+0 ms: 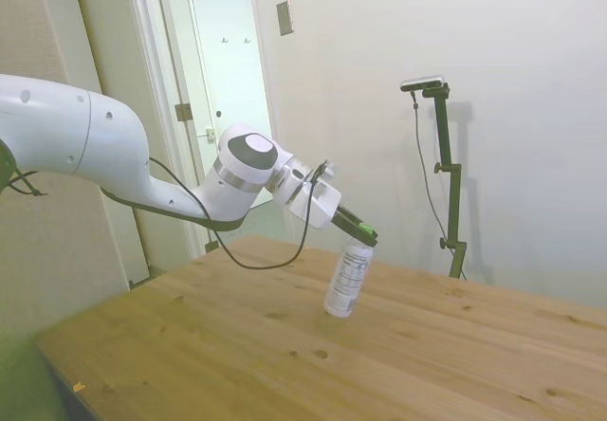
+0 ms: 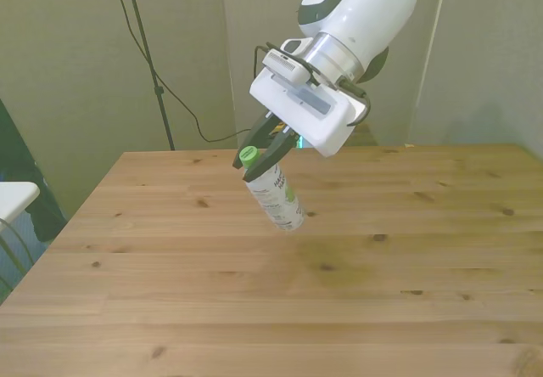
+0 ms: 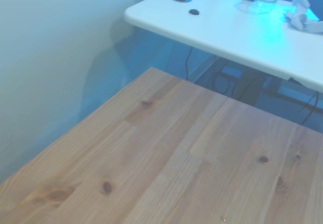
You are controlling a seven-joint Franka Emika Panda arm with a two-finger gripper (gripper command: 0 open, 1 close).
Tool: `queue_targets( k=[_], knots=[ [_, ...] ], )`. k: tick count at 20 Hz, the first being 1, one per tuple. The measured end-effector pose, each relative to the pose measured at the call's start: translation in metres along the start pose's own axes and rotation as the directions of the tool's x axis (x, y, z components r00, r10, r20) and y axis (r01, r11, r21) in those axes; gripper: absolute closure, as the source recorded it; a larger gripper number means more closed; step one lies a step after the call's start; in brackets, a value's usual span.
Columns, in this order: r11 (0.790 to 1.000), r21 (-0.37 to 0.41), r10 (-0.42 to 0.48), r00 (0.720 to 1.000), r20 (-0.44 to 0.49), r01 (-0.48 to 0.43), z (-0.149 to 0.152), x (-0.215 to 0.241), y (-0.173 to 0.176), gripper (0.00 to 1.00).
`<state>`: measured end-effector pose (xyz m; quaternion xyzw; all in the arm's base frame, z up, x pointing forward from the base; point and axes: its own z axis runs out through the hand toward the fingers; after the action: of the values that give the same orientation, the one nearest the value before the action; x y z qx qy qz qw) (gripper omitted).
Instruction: Stand the water bottle
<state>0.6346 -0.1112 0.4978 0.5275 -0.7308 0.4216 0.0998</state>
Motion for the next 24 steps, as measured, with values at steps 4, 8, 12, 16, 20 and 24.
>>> queue_targets(
  k=[4, 8, 12, 16, 20, 24],
  knots=[
    [0.999, 0.011, 0.053, 0.996, -0.073, -0.052, 0.009, -0.008, -0.007, 1.00],
    [0.995, 0.046, 0.090, 0.983, -0.158, -0.084, 0.019, -0.026, -0.016, 1.00],
    [0.993, 0.060, 0.116, 0.970, -0.215, -0.105, 0.032, -0.048, -0.021, 1.00],
    [0.991, 0.063, 0.133, 0.959, -0.249, -0.121, 0.039, -0.055, -0.025, 1.00],
    [0.991, 0.058, 0.130, 0.956, -0.263, -0.119, 0.046, -0.064, -0.023, 1.00],
    [0.992, 0.047, 0.123, 0.954, -0.274, -0.115, 0.053, -0.070, -0.020, 1.00]
  ],
)
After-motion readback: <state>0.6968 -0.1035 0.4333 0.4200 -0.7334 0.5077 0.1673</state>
